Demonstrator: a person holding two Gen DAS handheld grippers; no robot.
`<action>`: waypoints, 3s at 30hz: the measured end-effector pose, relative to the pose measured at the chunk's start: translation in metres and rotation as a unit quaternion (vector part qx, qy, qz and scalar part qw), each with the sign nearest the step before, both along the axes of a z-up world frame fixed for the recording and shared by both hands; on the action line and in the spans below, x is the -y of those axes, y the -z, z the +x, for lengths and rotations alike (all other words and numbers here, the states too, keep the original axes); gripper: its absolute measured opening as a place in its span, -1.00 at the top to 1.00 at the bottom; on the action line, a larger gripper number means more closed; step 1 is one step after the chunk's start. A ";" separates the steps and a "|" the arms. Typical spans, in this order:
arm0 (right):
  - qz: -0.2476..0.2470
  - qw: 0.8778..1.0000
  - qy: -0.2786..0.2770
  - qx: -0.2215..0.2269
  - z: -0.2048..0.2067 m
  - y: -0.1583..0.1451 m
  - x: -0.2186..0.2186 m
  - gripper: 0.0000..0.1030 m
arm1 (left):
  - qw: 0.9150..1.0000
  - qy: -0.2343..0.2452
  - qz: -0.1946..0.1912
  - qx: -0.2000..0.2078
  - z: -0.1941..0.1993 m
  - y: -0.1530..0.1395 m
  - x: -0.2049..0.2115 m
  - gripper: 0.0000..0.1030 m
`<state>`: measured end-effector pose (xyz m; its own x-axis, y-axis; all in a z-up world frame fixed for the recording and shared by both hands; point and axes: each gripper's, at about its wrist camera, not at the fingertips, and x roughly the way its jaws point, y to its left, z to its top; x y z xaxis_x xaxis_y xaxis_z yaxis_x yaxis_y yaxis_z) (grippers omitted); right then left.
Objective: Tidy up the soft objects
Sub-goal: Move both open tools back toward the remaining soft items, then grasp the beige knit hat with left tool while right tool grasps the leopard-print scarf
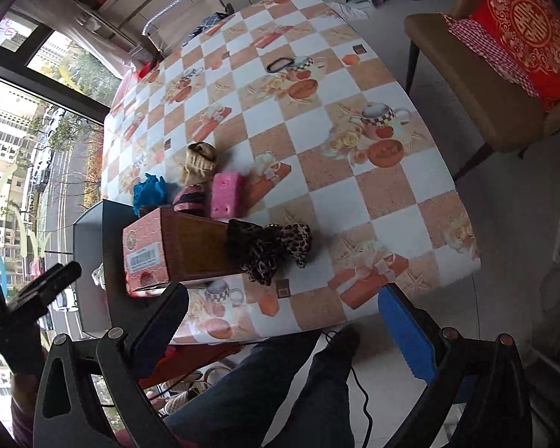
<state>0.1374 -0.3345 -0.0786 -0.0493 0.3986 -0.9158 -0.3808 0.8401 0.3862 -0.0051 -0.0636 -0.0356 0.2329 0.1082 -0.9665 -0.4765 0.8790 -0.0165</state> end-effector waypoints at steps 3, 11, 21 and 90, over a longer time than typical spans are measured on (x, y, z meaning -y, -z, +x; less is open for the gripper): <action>-0.025 1.000 -0.009 -0.002 0.005 0.017 -0.006 -0.99 | 0.999 0.031 0.007 -0.023 0.035 0.015 -0.013 -0.99; -0.082 0.996 -0.020 -0.031 0.012 0.072 -0.038 -0.99 | 0.988 0.120 0.017 -0.100 0.120 0.080 -0.034 -0.99; -0.105 0.991 -0.017 -0.077 0.010 0.140 -0.078 -0.99 | 0.965 0.185 0.011 -0.186 0.166 0.168 -0.035 -0.99; -0.099 0.994 -0.035 -0.032 0.053 0.119 -0.064 0.79 | 0.995 0.066 -0.053 -0.056 0.159 0.116 -0.070 0.54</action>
<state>0.1908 -0.2703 -0.1979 -0.1318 0.2038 -0.9701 -0.4205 0.8747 0.2409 0.1544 0.0065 -0.1520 0.1285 -0.0198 -0.9915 -0.3615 0.9301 -0.0655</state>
